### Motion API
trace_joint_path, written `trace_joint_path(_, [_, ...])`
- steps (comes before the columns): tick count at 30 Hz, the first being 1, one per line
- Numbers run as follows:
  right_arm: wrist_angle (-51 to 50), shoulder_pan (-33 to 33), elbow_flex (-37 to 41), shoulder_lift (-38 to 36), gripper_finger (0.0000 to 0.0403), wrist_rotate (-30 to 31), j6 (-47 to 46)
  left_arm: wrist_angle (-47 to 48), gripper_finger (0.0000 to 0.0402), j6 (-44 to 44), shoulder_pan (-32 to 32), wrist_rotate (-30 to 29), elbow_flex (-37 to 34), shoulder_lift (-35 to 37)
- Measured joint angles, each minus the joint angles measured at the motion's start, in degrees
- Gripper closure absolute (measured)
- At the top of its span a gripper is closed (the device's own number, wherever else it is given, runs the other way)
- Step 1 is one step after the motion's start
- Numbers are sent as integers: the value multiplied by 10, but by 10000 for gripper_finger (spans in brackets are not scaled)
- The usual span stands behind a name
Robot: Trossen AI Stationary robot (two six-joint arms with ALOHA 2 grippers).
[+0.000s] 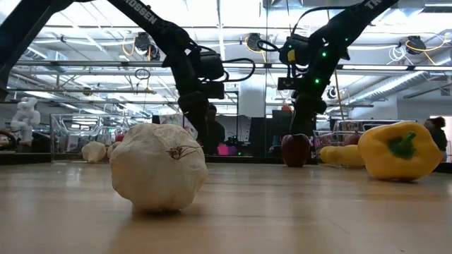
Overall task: Sort produce into baskets
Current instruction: Put the apple into the right transparent bin
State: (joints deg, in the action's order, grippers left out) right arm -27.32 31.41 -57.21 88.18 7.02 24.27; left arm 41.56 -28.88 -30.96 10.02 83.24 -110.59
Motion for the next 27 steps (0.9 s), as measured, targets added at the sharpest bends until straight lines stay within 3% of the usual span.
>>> trace_joint_path(11, [1,19,0,21,333,-27,-8,-4,400,0,1,0,0,0])
trace_joint_path(21, [2,20,0,26,397,-27,-12,-4,400,0,2,-1,0,0])
trace_joint_path(27, [-3,19,0,26,402,-27,-12,-9,400,0,2,-1,0,0])
